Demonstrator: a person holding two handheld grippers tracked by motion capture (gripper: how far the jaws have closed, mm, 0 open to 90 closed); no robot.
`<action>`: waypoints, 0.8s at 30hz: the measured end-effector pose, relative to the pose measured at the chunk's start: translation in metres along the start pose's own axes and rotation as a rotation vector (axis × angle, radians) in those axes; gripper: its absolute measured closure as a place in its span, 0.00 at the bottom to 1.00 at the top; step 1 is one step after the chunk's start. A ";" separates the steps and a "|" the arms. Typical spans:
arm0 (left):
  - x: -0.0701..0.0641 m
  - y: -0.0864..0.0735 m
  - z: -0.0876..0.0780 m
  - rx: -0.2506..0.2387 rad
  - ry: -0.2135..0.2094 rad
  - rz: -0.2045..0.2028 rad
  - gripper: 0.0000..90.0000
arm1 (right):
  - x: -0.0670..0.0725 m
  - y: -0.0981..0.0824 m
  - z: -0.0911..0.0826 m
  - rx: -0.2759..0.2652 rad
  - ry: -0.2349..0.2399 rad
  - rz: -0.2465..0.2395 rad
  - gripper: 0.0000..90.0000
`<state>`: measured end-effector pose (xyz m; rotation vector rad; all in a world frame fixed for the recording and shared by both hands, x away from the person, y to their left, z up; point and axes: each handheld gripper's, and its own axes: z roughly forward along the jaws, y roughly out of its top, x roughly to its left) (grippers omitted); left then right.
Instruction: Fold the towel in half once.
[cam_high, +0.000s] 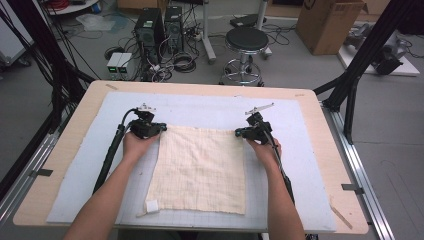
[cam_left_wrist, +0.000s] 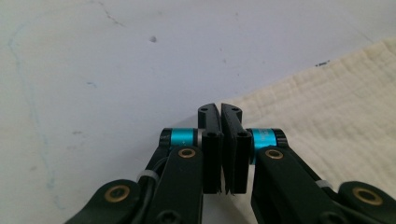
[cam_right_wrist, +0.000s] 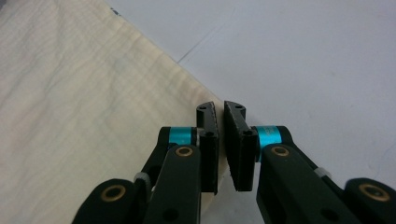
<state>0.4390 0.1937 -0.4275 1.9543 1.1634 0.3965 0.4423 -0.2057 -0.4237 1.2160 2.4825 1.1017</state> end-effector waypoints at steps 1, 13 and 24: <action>0.001 0.002 -0.002 -0.004 0.003 0.004 0.96 | 0.000 0.002 -0.001 -0.003 -0.002 -0.001 0.94; 0.009 0.028 -0.028 -0.091 0.010 0.004 0.96 | 0.009 0.031 -0.022 -0.114 -0.043 -0.004 0.94; 0.000 0.021 -0.043 -0.111 -0.019 0.024 0.96 | 0.012 0.028 -0.038 -0.126 0.032 0.018 0.94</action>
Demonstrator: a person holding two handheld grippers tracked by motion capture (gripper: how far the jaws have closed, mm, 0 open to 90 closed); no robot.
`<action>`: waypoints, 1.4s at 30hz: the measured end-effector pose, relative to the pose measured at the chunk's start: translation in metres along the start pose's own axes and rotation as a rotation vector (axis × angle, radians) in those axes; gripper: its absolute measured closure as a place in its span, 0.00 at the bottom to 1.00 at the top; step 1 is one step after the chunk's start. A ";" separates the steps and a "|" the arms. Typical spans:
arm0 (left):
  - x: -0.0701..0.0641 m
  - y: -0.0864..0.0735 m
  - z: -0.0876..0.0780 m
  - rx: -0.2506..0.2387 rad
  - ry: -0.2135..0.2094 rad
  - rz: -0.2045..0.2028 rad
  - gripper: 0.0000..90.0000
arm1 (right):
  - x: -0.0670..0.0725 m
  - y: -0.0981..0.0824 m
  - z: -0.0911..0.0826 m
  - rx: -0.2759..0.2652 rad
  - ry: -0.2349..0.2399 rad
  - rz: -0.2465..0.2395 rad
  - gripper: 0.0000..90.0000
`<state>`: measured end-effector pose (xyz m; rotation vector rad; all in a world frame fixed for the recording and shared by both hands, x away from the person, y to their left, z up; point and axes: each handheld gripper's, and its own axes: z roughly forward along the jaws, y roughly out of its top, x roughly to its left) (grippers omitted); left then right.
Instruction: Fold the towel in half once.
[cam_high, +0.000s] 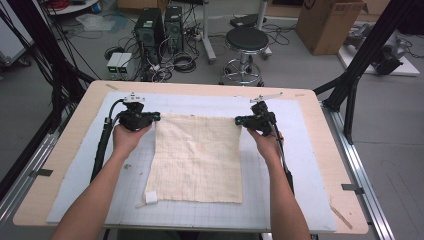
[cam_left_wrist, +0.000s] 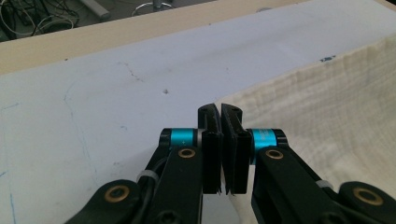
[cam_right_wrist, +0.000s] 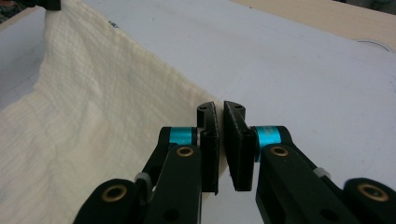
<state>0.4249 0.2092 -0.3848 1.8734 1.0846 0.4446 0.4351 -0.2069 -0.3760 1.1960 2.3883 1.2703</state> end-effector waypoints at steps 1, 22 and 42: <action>-0.001 -0.001 -0.002 -0.009 -0.005 -0.005 0.96 | 0.001 0.000 -0.002 -0.001 0.009 0.003 0.94; -0.023 -0.032 -0.049 -0.063 -0.081 0.050 0.96 | 0.025 -0.016 -0.034 -0.045 0.125 -0.032 0.94; -0.053 -0.080 -0.078 -0.030 -0.157 0.138 0.96 | 0.048 -0.070 -0.048 0.006 0.189 -0.078 0.94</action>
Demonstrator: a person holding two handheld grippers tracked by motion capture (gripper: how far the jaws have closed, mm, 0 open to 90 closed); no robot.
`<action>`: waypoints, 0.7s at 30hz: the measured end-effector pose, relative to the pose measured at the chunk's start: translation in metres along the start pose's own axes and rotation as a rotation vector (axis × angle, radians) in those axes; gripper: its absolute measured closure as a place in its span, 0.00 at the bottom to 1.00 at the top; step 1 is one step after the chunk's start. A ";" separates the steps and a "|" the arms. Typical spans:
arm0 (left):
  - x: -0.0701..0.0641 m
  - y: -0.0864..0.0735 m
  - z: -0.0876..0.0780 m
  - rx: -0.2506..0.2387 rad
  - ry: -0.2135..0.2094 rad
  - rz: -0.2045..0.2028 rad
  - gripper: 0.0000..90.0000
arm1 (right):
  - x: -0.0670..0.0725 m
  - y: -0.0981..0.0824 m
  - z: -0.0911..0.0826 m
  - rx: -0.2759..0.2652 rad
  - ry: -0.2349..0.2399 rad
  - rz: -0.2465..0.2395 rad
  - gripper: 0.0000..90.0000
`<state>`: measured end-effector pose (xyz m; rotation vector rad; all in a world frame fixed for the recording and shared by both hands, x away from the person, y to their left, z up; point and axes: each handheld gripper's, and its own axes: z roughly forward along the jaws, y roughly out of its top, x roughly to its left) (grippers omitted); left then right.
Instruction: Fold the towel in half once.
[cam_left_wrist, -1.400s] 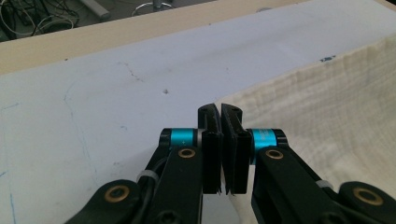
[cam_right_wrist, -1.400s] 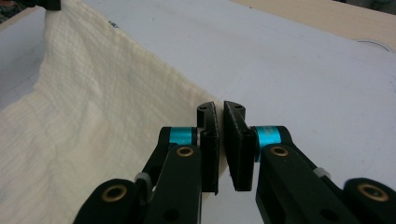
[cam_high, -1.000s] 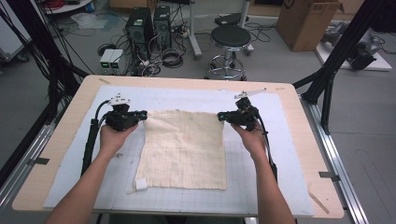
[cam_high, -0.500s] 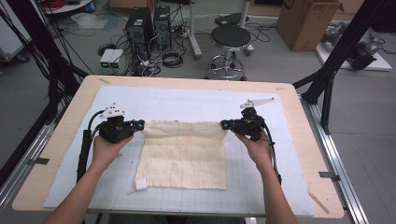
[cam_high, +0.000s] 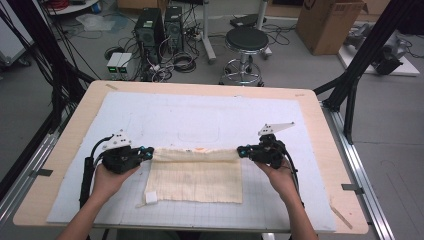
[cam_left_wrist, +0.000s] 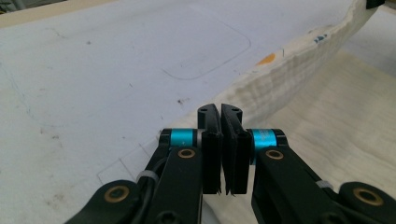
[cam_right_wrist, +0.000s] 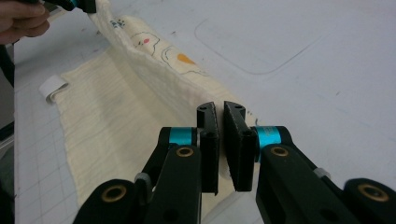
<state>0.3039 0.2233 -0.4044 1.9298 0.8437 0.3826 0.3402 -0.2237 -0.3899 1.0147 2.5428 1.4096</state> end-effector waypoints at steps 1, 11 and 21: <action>-0.002 -0.002 -0.001 0.001 -0.006 0.005 0.96 | 0.001 -0.003 -0.001 -0.003 0.003 0.001 0.94; -0.015 -0.020 -0.011 0.018 -0.026 0.031 0.96 | 0.019 -0.021 -0.005 -0.010 0.028 -0.024 0.94; -0.024 -0.037 -0.018 0.033 -0.047 0.043 0.95 | 0.035 -0.037 -0.005 0.011 0.039 -0.049 0.94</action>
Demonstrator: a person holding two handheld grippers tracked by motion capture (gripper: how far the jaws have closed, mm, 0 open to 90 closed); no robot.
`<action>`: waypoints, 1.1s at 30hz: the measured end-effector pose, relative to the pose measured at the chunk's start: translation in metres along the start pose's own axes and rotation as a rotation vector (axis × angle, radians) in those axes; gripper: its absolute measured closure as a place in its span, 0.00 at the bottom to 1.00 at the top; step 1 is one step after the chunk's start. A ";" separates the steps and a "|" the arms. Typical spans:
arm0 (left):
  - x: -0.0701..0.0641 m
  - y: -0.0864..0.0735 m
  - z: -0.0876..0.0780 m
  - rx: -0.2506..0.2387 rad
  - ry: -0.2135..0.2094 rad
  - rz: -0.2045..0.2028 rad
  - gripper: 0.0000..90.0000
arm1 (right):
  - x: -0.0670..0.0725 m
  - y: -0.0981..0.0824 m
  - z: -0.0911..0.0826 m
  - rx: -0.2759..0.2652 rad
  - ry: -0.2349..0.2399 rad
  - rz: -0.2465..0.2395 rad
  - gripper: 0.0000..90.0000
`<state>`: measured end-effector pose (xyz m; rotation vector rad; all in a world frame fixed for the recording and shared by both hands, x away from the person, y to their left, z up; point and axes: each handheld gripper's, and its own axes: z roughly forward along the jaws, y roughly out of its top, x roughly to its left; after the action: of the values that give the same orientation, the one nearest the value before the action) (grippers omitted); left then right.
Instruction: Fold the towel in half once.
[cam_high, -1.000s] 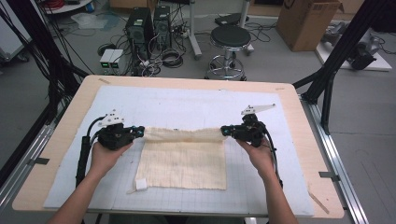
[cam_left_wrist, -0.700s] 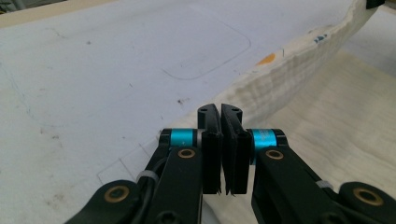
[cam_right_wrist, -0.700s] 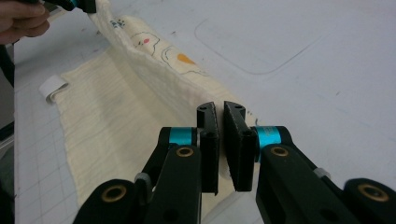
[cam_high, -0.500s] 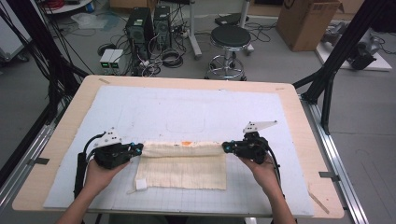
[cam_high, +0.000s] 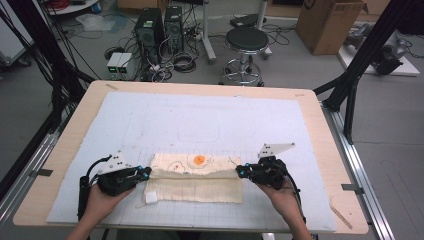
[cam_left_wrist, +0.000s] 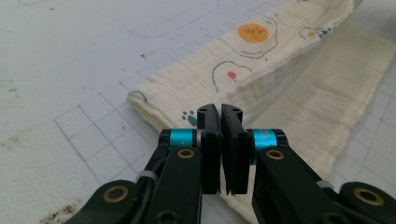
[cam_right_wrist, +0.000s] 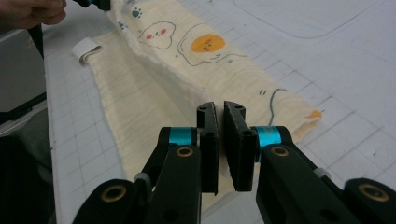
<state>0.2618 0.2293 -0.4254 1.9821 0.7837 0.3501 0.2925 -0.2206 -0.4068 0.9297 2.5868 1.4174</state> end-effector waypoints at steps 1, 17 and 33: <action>0.000 -0.001 0.000 0.001 0.000 0.003 0.95 | 0.001 -0.001 0.000 0.000 0.003 -0.003 0.94; -0.009 -0.014 -0.010 0.026 -0.039 0.026 0.95 | 0.014 -0.020 0.001 0.029 0.021 -0.003 0.94; -0.015 -0.016 -0.009 0.042 -0.113 0.028 0.74 | 0.025 -0.029 -0.001 0.031 0.059 -0.034 0.72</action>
<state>0.2396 0.2307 -0.4331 2.0348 0.6973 0.2372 0.2581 -0.2193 -0.4229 0.8557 2.6616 1.4215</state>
